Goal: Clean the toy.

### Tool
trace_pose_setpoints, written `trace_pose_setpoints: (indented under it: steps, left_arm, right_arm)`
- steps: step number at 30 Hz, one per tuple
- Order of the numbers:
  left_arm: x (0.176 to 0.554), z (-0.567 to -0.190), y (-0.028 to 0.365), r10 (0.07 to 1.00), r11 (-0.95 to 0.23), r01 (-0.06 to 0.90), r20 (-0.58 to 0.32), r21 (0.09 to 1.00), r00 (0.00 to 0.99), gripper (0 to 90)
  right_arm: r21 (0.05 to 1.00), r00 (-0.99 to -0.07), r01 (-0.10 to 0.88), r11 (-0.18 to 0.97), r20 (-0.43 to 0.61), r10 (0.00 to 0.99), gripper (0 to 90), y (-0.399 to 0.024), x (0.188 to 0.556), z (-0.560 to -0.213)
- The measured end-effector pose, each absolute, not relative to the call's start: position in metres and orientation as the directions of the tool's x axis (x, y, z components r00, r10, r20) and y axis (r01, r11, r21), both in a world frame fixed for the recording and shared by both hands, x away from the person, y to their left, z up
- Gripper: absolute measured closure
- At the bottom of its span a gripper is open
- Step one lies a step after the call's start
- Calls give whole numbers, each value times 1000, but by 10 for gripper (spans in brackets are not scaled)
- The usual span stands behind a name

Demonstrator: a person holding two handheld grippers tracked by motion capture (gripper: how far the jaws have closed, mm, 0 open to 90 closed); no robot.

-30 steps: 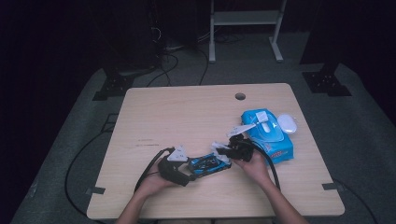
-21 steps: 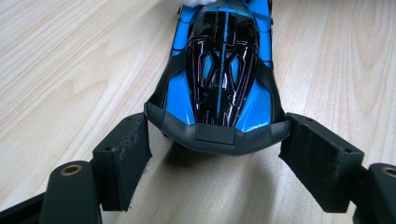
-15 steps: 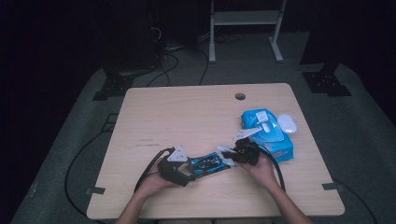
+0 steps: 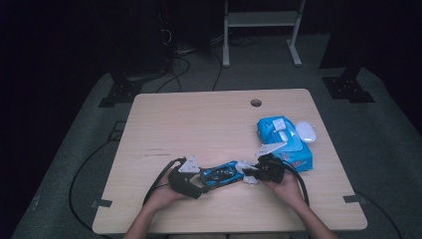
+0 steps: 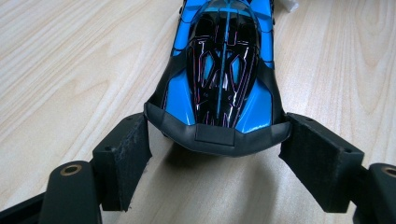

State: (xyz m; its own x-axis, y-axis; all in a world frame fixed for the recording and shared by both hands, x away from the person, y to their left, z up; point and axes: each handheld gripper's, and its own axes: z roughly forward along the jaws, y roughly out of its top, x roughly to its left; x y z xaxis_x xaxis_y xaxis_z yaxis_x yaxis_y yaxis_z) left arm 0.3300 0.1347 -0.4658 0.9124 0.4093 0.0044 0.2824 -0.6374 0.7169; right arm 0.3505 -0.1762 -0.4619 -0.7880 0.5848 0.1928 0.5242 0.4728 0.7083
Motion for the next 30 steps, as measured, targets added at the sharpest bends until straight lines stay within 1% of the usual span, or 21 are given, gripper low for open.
trace_pose_setpoints:
  steps: [5,10,13,15,18,20,22,27,30]
  left_arm:
    - [330,-466,134,410,-637,284,4,716,912,239]
    - [330,-466,135,409,-638,283,3,716,913,239]
    - [330,-466,135,405,-644,280,7,712,914,239]
    - [330,-466,135,404,-647,276,13,711,915,240]
    - [330,-466,134,401,-647,272,16,712,916,240]
    - [330,-466,134,401,-651,269,21,710,916,240]
    - [329,-466,134,403,-652,269,22,709,915,240]
    - [329,-465,134,407,-650,274,20,708,913,239]
    - [330,-465,133,406,-648,275,16,710,914,239]
  right_arm:
    - [708,-782,530,466,196,592,815,-169,357,-458]
    - [732,-797,508,455,199,570,815,-140,371,-454]
    - [742,-794,501,445,191,577,816,-133,377,-455]
    - [740,-784,526,419,232,575,817,-140,381,-458]
    - [723,-766,537,434,201,611,816,-153,379,-459]
    - [718,-744,565,406,230,628,817,-164,377,-462]
    - [718,-741,571,398,242,626,816,-171,373,-463]
    - [708,-756,568,421,246,607,816,-178,358,-465]
    - [681,-763,572,457,238,601,815,-181,353,-466]
